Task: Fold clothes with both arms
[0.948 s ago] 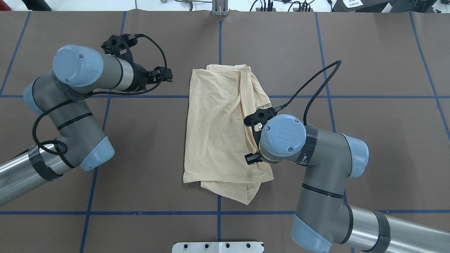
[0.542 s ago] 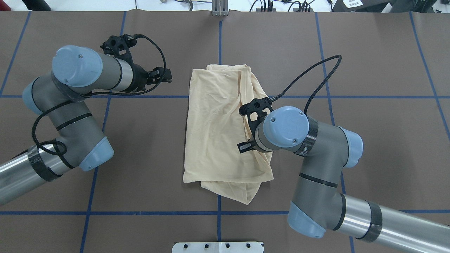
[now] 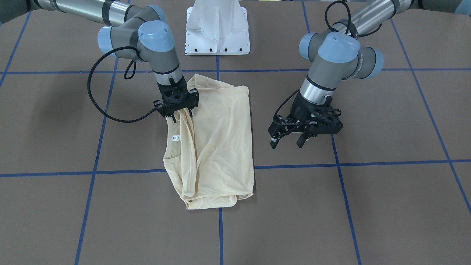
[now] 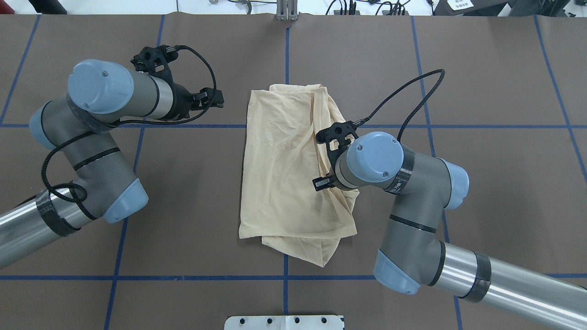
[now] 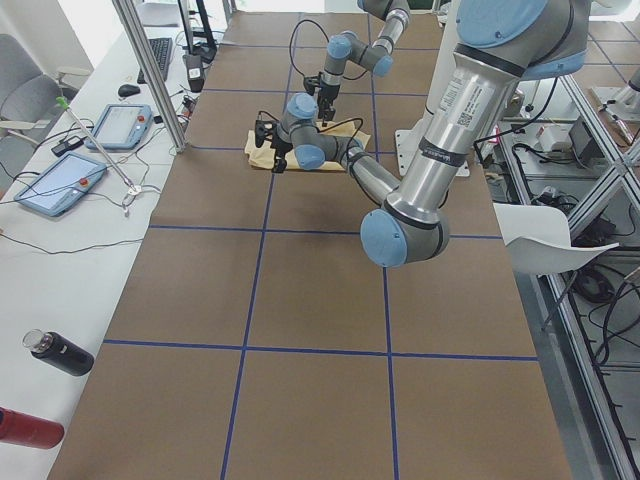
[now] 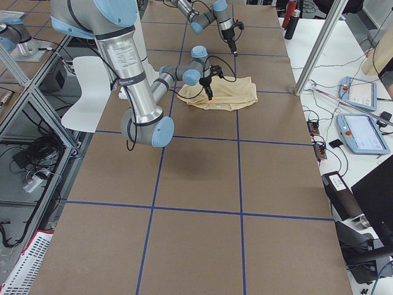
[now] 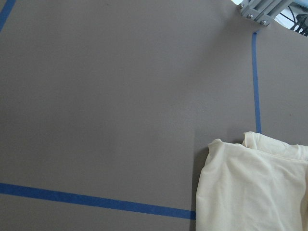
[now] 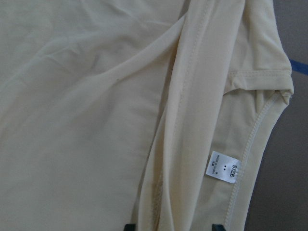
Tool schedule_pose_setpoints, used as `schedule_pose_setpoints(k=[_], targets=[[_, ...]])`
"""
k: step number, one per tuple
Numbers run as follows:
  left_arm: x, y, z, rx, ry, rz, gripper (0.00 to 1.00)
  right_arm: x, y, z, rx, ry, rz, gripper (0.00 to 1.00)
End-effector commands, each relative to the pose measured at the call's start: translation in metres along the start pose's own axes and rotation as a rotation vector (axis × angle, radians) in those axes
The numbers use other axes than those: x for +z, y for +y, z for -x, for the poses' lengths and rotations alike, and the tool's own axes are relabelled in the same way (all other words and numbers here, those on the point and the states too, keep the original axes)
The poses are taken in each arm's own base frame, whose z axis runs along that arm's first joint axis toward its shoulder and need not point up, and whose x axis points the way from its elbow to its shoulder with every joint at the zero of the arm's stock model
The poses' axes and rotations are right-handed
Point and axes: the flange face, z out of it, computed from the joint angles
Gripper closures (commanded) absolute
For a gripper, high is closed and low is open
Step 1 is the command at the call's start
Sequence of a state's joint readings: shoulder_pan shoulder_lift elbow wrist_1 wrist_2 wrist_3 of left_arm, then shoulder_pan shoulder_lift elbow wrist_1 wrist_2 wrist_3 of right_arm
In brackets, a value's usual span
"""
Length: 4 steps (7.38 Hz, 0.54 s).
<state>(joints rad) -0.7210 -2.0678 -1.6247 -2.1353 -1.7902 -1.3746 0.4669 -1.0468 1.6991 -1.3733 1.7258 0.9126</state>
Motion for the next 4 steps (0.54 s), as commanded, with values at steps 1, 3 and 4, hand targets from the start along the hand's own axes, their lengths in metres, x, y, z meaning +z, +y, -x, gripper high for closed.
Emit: schedule_pose_setpoints(k=[1, 3, 4], targets=[[0.0001, 0.0, 0.0001, 0.002, 0.0, 0.0, 0.0, 0.0082, 0.0021, -0.0005, 0.001, -0.003, 0.015, 0.35], [0.0001, 0.0, 0.0001, 0.002, 0.0, 0.0, 0.0, 0.0085, 0.0039, 0.0024, 0.001, -0.007, 0.018, 0.37], [0.0014, -0.0001, 0.0011, 0.001, -0.003, 0.001, 0.0, 0.0087, 0.006, 0.0048, -0.001, -0.01, 0.02, 0.42]])
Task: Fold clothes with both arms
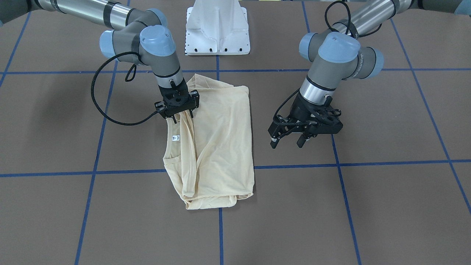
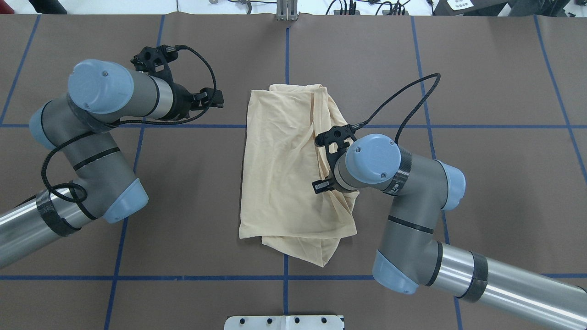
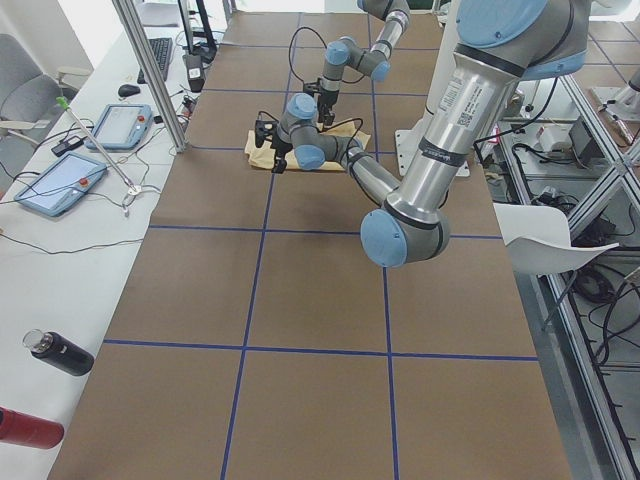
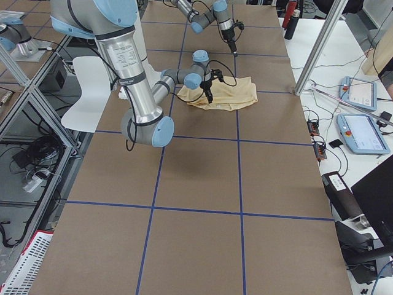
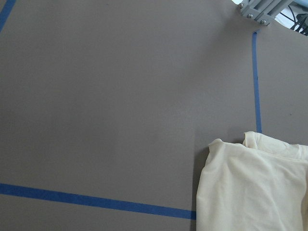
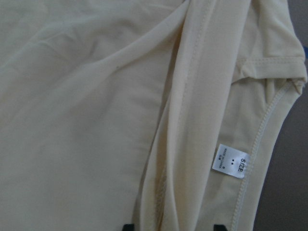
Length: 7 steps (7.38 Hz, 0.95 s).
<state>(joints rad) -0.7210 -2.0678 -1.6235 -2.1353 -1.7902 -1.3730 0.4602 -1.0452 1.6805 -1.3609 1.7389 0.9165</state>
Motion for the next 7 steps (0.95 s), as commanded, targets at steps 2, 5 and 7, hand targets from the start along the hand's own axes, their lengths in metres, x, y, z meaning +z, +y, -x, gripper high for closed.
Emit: schedule_pose_setpoints(k=[2, 5, 7], targets=[[0.0021, -0.0002, 0.0017, -0.001, -0.005, 0.001, 0.0, 0.0007, 0.0047, 0.0058, -0.005, -0.008, 0.005, 0.63], [0.0022, -0.0002, 0.0017, -0.001, -0.005, 0.001, 0.0, 0.0001, 0.0067, 0.0084, -0.01, -0.012, 0.006, 0.89], [0.0017, -0.0003, 0.0005, 0.0, -0.002, 0.0, 0.0, -0.0003, 0.007, 0.0081, -0.014, -0.013, 0.005, 0.97]])
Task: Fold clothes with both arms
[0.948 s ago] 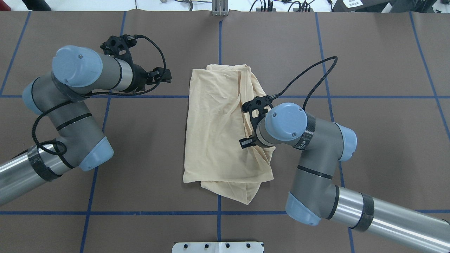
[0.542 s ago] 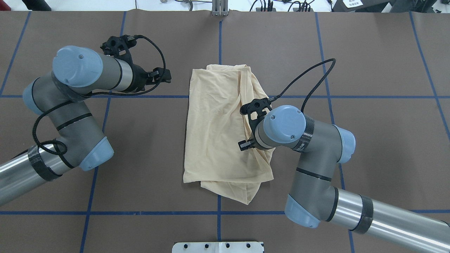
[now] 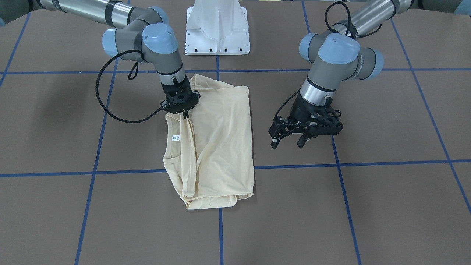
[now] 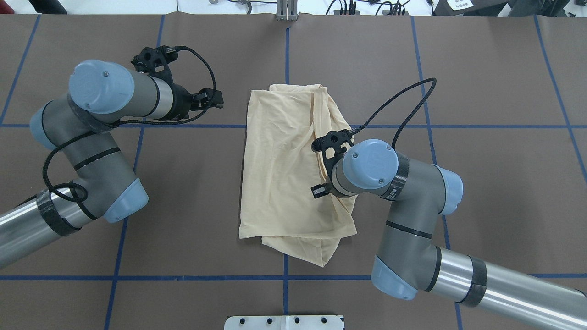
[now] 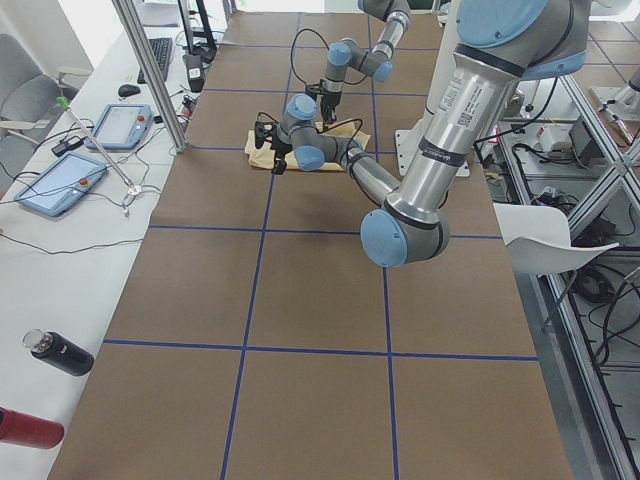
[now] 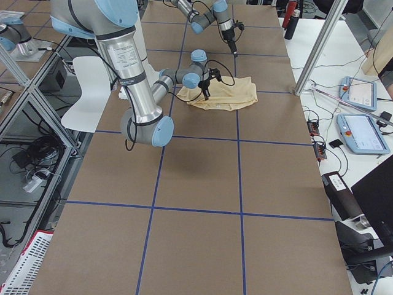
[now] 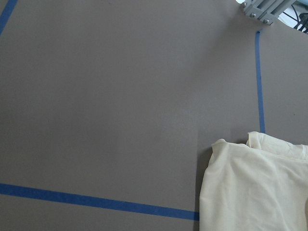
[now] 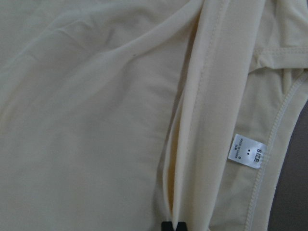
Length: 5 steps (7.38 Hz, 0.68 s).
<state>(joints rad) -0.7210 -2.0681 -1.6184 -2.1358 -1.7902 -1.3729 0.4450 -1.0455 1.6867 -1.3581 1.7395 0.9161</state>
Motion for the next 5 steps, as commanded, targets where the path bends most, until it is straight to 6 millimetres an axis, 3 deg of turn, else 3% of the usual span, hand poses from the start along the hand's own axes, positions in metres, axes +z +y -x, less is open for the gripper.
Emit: schedule_pose_setpoints(k=[1, 3, 5], targets=[[0.0, 0.001, 0.0, 0.001, 0.001, 0.001, 0.0, -0.001, 0.001, 0.001, -0.005, -0.003, 0.001, 1.0], [0.0, 0.001, -0.001, 0.001, 0.001, 0.001, 0.0, -0.008, 0.003, -0.007, 0.009, -0.015, 0.02, 1.0], [0.0, 0.001, -0.002, 0.0, 0.002, 0.001, 0.0, -0.016, 0.025, -0.037, 0.018, -0.003, 0.032, 1.0]])
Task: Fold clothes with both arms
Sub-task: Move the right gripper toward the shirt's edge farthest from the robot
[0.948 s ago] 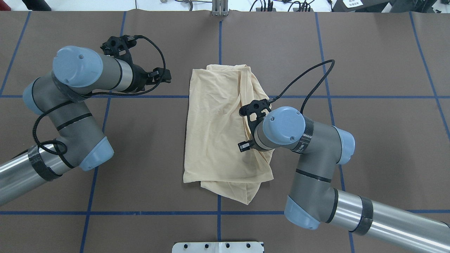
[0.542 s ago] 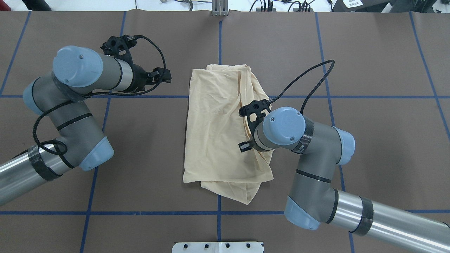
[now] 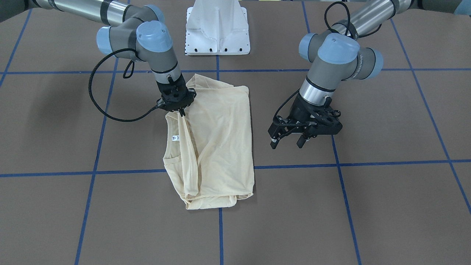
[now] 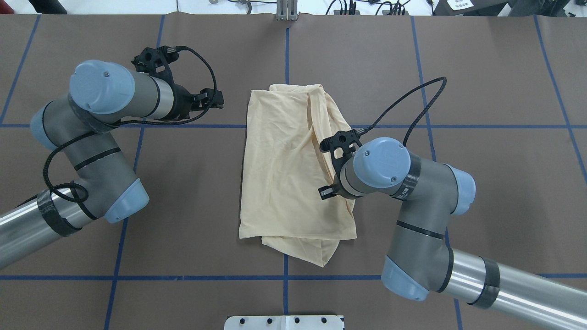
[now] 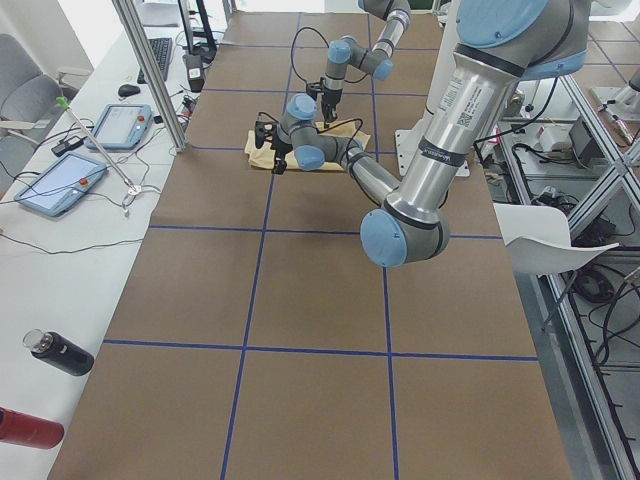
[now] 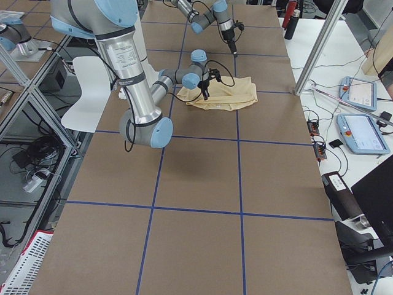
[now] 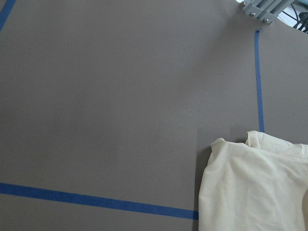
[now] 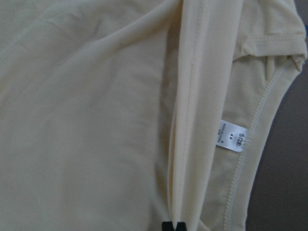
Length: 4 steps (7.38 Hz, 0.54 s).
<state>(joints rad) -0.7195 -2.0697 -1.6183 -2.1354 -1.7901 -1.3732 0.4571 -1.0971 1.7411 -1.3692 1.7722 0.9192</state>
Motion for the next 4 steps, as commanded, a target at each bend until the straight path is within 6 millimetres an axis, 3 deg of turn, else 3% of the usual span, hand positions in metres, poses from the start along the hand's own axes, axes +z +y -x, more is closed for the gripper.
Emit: schedule_pose_setpoints(k=[1, 2, 3, 4], targets=[[-0.0011, -0.0001, -0.0022, 0.0, 0.004, -0.001, 0.0, -0.005, 0.0163, -0.0237, 0.008, 0.012, 0.012, 1.0], [-0.0005, -0.0003, -0.0017, -0.001, 0.002, -0.002, 0.0, -0.0026, 0.0174, -0.0258, 0.009, 0.016, 0.015, 1.0], [-0.0003, -0.0003, -0.0016, -0.001, 0.001, -0.002, 0.0, -0.0022, 0.0171, -0.0288, 0.012, 0.021, 0.016, 0.87], [-0.0005, -0.0003, -0.0017, 0.001, 0.002, -0.002, 0.0, 0.0006, 0.0159, -0.0306, 0.017, 0.029, 0.015, 0.01]])
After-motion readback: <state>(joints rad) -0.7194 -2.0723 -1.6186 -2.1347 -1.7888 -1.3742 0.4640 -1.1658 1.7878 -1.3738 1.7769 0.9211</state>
